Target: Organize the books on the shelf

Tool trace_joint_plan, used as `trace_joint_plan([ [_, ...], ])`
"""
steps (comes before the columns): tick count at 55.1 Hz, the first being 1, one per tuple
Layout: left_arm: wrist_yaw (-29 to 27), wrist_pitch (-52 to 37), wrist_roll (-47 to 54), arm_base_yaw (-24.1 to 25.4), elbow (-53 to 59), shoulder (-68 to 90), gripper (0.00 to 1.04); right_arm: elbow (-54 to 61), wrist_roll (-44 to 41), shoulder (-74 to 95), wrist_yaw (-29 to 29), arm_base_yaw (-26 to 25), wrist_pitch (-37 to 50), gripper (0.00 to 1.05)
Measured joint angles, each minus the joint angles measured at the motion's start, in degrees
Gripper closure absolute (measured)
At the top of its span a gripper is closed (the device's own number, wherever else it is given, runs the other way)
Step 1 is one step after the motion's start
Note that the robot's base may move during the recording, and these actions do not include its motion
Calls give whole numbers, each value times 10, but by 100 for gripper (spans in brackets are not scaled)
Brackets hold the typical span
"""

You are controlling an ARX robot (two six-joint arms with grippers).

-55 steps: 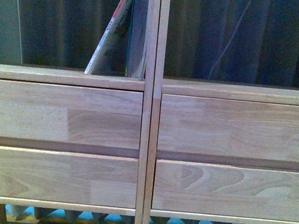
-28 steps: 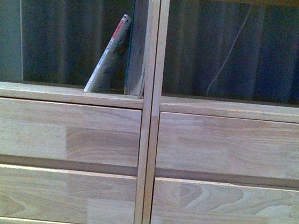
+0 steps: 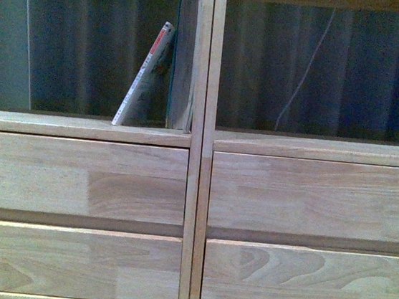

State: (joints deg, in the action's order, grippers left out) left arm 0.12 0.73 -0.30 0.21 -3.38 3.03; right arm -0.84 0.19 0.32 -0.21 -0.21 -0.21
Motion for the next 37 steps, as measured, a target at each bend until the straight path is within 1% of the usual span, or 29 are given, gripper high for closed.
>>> trace_joint_plan([
  [11,-1,-4,0,0,26,-25,102,0,0,0,0,0,0,102],
  [23,-1,-4,0,0,26,-27,102,0,0,0,0,0,0,101],
  [27,-1,-4,0,0,26,-27,101,0,0,0,0,0,0,86],
  [28,-1,-4,0,0,27,-27,97,0,0,0,0,0,0,84],
  [30,-1,-4,0,0,26,-27,92,0,0,0,0,0,0,79],
  [35,-1,-4,0,0,26,-27,74,0,0,0,0,0,0,61],
  [37,-1,-4,0,0,26,-27,68,0,0,0,0,0,0,56],
])
